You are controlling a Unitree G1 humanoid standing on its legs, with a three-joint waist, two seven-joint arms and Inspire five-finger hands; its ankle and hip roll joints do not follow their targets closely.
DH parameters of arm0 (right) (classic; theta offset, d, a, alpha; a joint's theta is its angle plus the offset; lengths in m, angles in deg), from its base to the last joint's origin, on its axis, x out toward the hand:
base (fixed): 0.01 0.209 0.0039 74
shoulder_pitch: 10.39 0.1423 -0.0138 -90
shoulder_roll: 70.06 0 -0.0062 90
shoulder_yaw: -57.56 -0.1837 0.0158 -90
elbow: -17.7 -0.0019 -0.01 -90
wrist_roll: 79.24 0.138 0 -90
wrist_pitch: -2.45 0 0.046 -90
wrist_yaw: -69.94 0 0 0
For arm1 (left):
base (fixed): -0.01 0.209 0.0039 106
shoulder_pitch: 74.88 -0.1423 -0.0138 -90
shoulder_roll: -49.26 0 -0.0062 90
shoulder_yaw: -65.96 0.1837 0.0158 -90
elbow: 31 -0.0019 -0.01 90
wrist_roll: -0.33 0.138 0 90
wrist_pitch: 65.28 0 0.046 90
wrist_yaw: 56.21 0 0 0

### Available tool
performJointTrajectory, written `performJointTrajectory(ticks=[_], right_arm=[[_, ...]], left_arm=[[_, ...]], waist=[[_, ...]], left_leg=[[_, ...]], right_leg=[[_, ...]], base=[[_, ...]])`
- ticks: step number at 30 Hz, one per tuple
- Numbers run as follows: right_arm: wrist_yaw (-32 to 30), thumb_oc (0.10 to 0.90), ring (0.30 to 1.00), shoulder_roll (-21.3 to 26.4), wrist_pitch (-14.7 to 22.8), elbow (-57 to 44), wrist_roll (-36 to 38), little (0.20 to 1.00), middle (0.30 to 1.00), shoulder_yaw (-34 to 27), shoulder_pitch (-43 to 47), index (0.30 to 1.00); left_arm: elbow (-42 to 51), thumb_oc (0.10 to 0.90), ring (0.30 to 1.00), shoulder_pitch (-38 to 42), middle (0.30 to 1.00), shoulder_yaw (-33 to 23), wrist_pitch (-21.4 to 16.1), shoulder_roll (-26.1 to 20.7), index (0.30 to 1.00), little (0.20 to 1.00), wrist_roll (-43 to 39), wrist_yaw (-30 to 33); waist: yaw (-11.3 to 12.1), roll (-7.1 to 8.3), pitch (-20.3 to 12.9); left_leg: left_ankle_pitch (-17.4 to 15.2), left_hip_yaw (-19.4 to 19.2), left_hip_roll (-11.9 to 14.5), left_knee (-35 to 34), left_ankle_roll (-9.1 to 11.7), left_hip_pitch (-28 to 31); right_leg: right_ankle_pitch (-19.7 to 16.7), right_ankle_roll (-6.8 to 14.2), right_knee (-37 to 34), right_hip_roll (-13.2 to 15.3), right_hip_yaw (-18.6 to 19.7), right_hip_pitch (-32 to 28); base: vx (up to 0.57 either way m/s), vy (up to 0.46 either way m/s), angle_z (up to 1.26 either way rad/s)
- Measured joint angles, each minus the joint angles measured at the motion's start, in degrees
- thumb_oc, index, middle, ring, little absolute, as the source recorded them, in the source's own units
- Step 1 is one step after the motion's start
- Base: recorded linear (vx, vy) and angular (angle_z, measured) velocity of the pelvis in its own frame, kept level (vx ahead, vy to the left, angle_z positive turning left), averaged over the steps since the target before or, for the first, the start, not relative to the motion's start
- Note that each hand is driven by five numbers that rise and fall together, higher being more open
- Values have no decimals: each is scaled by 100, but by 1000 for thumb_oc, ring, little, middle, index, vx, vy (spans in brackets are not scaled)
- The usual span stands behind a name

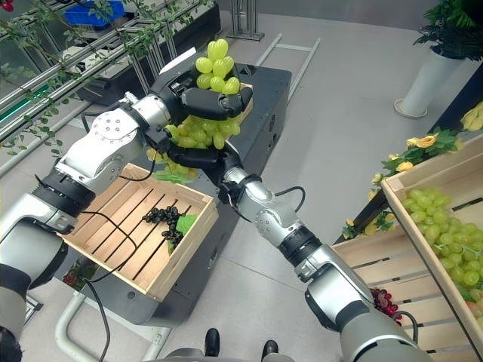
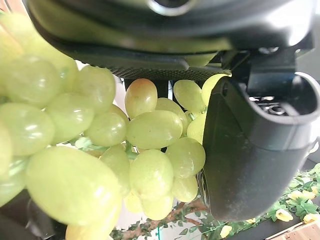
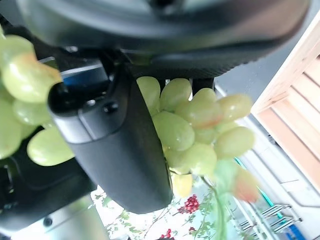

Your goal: Pick up the fruits from the basket on one side to the basket on the other side

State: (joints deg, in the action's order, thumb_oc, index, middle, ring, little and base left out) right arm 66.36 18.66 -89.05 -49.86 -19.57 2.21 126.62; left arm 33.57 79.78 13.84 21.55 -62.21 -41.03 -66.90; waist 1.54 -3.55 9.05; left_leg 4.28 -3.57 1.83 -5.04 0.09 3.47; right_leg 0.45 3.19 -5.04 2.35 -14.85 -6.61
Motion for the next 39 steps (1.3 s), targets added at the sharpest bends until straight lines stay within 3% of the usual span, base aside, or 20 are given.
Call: performJointTrajectory(ticks=[3, 4, 6, 7, 16, 21, 33, 37, 39], right_arm=[[-1, 400, 300, -9, 3, 12, 164, 300, 300, 0, 0, 300], [-2, 400, 300, -10, 3, 13, 164, 300, 300, 1, 0, 300], [-4, 400, 300, -14, 3, 13, 165, 300, 300, 1, 0, 300], [-9, 400, 300, -15, 3, 15, 166, 300, 300, 1, 0, 300], [-151, 400, 300, 9, 4, 23, 152, 300, 300, 2, -5, 300], [-219, 400, 300, 69, 188, 9, 146, 300, 300, -21, -106, 300], [-270, 400, 300, 487, 263, -20, 142, 300, 300, -168, -899, 300], [-274, 400, 300, 543, 264, -19, -254, 300, 300, -320, -1017, 300], [-273, 400, 300, 666, 263, -20, -789, 300, 300, -325, -1055, 300]], left_arm=[[-26, 400, 300, 2, 300, 0, 0, 19, 300, 300, 0, 105], [-43, 428, 342, 1, 342, 0, 0, 36, 342, 342, 0, 174], [-84, 428, 342, 1, 342, 0, -1, 52, 342, 342, -1, 250], [-142, 800, 900, 1, 900, -1, -2, 68, 900, 900, -1, 322], [-569, 800, 900, -3, 900, -239, -28, 95, 900, 900, 21, 1341], [-952, 800, 900, -170, 900, -846, -108, 66, 900, 900, 137, 1870], [-1154, 800, 900, -661, 900, -990, -119, 43, 900, 900, 130, 1955], [-1151, 800, 900, -865, 900, -1391, -564, 43, 900, 900, 130, 2229], [-1149, 800, 900, -964, 900, -1692, -745, 42, 900, 900, 141, 2423]], waist=[[2, 0, 0], [3, 0, 0], [1, 0, 0], [0, -1, 0], [-18, -1, 0], [-47, -1, 0], [-53, 0, 0], [-110, 0, 0], [-127, 0, 0]], left_leg=[[0, 1, 0, 0, 0, 0], [0, 2, 0, 0, 0, -1], [0, 2, 0, 0, 0, 0], [0, 2, 0, 0, 0, 0], [0, 2, 0, 0, 0, -1], [0, 1, 2, 0, 0, 3], [0, -7, 1, -2, 0, 3], [0, -7, 4, -3, 0, 10], [0, -5, 4, -3, 0, 10]], right_leg=[[0, 0, 0, 0, -1, 0], [0, 0, 0, 0, -1, 0], [0, 0, 0, 0, 0, 0], [0, 0, 0, 0, 0, 0], [0, 0, 0, -1, 8, 6], [1, 0, 0, 0, 19, 8], [0, 0, -1, 1, 44, 13], [0, 0, 0, 0, 55, 13], [0, 0, 0, -2, 56, 13]], base=[[0, 0, 0], [0, 0, 0], [0, 0, 0], [0, 0, 0], [0, 0, 0], [0, 0, 0], [0, 0, 0], [8, -2, -2], [0, 0, 0]])
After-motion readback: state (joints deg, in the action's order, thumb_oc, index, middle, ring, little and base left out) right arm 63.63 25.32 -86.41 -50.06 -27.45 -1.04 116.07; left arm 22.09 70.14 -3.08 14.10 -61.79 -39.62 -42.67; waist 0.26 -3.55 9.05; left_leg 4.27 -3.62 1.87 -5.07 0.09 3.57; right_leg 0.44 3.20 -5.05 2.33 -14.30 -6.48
